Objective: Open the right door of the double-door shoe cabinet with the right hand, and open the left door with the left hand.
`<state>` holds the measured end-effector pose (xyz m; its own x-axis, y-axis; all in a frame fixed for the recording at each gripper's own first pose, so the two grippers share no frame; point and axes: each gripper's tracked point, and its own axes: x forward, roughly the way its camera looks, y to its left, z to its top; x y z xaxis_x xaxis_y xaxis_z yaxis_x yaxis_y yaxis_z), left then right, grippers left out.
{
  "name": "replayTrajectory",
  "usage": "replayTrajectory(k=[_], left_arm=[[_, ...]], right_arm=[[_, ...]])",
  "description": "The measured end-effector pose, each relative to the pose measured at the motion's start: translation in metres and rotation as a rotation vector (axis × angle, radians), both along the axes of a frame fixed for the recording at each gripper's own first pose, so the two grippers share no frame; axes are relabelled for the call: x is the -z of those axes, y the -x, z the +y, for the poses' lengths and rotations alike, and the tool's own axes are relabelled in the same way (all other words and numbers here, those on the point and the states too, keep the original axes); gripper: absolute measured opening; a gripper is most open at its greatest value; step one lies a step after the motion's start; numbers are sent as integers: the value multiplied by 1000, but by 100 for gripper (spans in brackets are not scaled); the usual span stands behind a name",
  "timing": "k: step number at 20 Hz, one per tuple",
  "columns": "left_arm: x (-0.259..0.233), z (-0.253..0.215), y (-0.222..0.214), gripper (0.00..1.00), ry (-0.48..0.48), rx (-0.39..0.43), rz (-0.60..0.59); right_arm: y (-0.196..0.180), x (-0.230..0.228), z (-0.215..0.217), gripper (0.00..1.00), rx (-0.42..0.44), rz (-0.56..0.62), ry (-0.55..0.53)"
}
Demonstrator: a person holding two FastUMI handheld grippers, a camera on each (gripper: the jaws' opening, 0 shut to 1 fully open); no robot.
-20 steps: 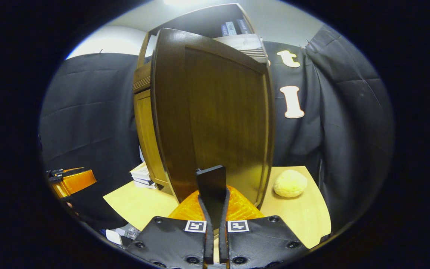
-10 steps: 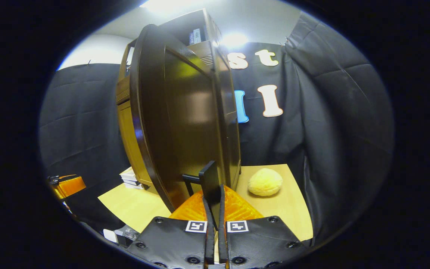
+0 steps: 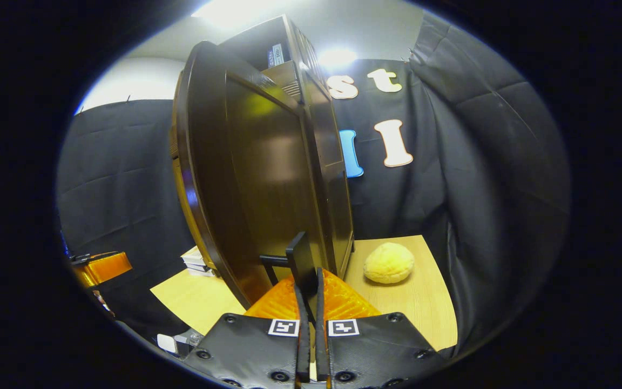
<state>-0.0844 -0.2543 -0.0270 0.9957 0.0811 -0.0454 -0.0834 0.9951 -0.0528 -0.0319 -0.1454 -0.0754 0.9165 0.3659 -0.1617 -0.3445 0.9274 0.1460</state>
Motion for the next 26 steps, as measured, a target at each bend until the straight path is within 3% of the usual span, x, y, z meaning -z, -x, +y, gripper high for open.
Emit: replayTrajectory(k=[4, 12, 14, 15, 19, 23, 26], left_arm=[[1, 5, -6, 94, 9, 12, 12], [14, 40, -32, 94, 31, 102, 40], [14, 57, -41, 95, 35, 123, 35], [14, 67, -46, 95, 37, 133, 35], [14, 105, -70, 95, 48, 170, 27], [13, 144, -91, 94, 50, 211, 7], [8, 170, -100, 94, 15, 224, -6]], right_arm=[[1, 1, -1, 2, 30, 11, 7], [26, 6, -3, 5, 131, 66, 18], [40, 10, -9, 9, 182, 83, 25], [48, 12, -11, 4, 214, 89, 29], [90, 12, -11, 2, 335, 88, 50], [113, 0, 44, 0, 318, 57, 64], [112, -16, 102, 0, 236, 28, 51]])
